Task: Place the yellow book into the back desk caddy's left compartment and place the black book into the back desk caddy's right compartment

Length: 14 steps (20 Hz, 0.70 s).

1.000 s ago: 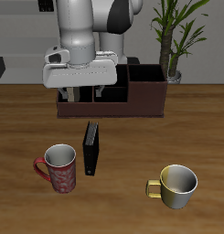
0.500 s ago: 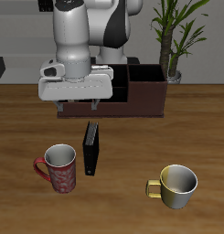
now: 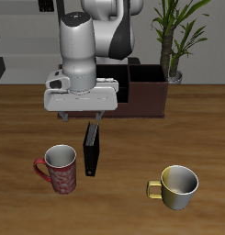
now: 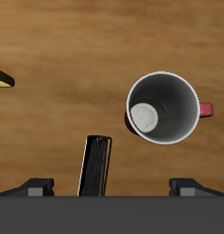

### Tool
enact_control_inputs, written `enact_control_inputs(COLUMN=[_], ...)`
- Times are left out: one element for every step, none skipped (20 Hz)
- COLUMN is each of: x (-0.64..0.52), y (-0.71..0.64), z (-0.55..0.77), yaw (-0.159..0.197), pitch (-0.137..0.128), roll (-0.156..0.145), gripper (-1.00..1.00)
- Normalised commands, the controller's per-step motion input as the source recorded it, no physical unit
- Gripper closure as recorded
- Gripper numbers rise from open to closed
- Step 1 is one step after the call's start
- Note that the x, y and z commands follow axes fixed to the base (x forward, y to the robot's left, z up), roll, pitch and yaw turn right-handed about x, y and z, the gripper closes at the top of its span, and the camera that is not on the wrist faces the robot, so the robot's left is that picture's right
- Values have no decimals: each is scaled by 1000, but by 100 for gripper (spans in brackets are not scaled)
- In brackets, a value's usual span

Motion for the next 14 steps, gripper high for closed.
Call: enact_control_inputs(x=[65, 13, 64, -35, -69, -33, -21, -43, -38, -40, 48, -41, 12, -36], y=[207, 85, 156, 25, 192, 145, 5, 10, 14, 52, -12, 19, 31, 10], z=[-290, -148, -289, -28, -369, -382, -234, -219, 2, -314, -210, -106, -204, -197], yaw=[-87, 14, 33, 0, -71, 86, -80, -26, 0, 53, -47, -11, -45, 1], pitch=[33, -19, 23, 0, 15, 53, 18, 13, 0, 21, 21, -6, 32, 8], roll=[60, -17, -5, 0, 102, -59, 16, -6, 0, -27, 18, -21, 22, -26], gripper=[-100, -100, -100, -100, -100, -100, -100, -100, -100, -100, -100, -100, -100, -100])
